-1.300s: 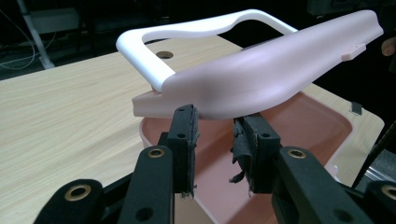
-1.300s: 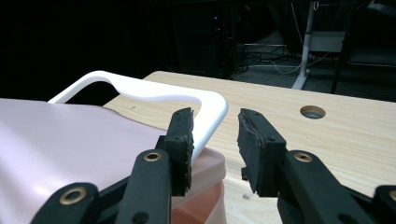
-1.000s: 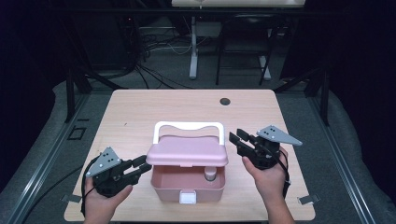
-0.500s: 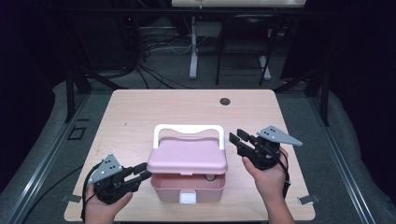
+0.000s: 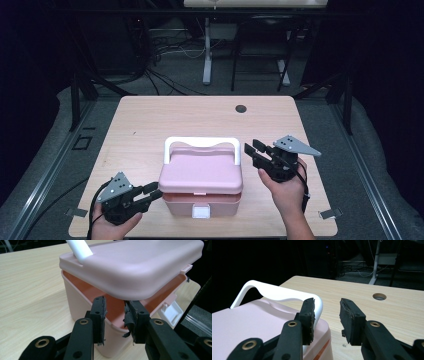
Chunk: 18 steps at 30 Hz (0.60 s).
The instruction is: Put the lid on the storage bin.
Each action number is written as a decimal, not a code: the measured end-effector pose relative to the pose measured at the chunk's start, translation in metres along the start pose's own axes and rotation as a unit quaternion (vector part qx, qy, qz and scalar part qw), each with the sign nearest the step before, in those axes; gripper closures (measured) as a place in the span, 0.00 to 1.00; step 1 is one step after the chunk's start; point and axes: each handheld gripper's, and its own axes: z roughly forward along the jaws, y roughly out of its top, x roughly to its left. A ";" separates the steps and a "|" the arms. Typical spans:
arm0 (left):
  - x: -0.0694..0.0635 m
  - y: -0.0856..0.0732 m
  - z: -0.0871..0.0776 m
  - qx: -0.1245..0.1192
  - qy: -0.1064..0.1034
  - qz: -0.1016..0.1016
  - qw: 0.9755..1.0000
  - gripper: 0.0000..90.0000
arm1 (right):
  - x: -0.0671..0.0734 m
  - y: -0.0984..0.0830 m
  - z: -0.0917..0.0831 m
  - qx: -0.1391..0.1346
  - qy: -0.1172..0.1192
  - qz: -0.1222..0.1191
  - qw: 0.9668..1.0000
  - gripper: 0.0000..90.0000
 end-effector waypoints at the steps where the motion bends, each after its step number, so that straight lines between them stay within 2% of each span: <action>1: 0.000 -0.001 -0.001 0.001 0.000 0.000 1.000 0.76 | 0.000 0.000 0.000 0.000 0.000 0.000 1.000 0.71; 8: -0.001 -0.007 0.001 0.011 -0.007 -0.004 1.000 0.77 | -0.001 0.000 0.000 0.000 0.000 0.001 1.000 0.71; 18: -0.002 -0.012 0.003 0.019 -0.006 -0.003 1.000 0.78 | -0.001 0.000 0.000 -0.001 0.000 0.002 1.000 0.71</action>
